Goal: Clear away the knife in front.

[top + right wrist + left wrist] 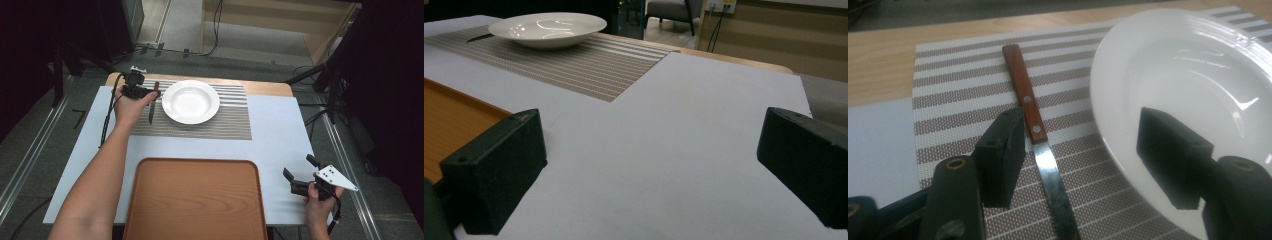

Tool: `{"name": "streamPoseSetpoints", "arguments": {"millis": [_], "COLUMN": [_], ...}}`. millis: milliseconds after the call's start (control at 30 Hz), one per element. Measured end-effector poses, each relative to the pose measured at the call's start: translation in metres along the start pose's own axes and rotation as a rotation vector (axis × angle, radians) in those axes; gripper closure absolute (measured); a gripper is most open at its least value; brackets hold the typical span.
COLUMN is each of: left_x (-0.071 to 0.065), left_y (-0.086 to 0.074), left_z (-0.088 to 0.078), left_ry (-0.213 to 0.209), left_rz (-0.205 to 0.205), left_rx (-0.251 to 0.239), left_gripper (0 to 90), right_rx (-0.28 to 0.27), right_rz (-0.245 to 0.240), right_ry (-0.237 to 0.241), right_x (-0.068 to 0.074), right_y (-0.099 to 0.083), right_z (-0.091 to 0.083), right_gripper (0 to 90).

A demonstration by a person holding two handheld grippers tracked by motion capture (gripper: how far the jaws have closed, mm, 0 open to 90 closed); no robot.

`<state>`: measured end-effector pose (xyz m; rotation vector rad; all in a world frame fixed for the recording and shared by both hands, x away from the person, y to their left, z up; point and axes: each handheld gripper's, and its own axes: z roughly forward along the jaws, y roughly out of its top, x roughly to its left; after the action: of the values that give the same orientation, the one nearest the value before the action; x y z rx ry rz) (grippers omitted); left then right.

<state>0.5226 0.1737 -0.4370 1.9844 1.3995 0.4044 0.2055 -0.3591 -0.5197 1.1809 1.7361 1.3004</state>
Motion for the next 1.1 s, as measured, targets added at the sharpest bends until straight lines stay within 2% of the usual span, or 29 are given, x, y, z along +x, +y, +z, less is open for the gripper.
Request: {"name": "streamPoseSetpoints", "arguments": {"millis": [67, 167, 300, 400, 567, 1100], "left_x": [0.001, 0.006, 0.012, 0.015, 0.015, 0.015], "left_y": [0.002, 0.004, 0.007, 0.01, 0.013, 0.015], "left_z": [0.004, 0.011, 0.017, 0.022, 0.032, 0.05], "left_ry": [0.02, 0.04, 0.054, 0.052, 0.067, 0.092], "left_rz": [-0.007, -0.039, -0.062, -0.082, -0.085, -0.119], "left_rx": [0.032, 0.06, 0.106, 0.121, 0.164, 0.205], "left_gripper": [38.9, 44.5, 51.0, 55.3, 59.2, 68.3], "right_rx": [0.002, 0.003, 0.003, 0.005, 0.007, 0.007], "right_rz": [0.002, 0.0, -0.004, -0.006, -0.005, -0.009], "right_ry": [-0.001, -0.001, 0.001, 0.0, 0.001, 0.001], "right_x": [0.0, 0.0, 0.0, 0.0, 0.001, 0.0], "right_y": [0.0, 0.0, 0.0, 0.0, 0.0, 0.0], "right_z": [0.0, 0.0, 0.001, 0.001, 0.001, 0.002], "right_gripper": [0.0, 0.0, 0.0, 0.0, 0.0, 0.0]}}
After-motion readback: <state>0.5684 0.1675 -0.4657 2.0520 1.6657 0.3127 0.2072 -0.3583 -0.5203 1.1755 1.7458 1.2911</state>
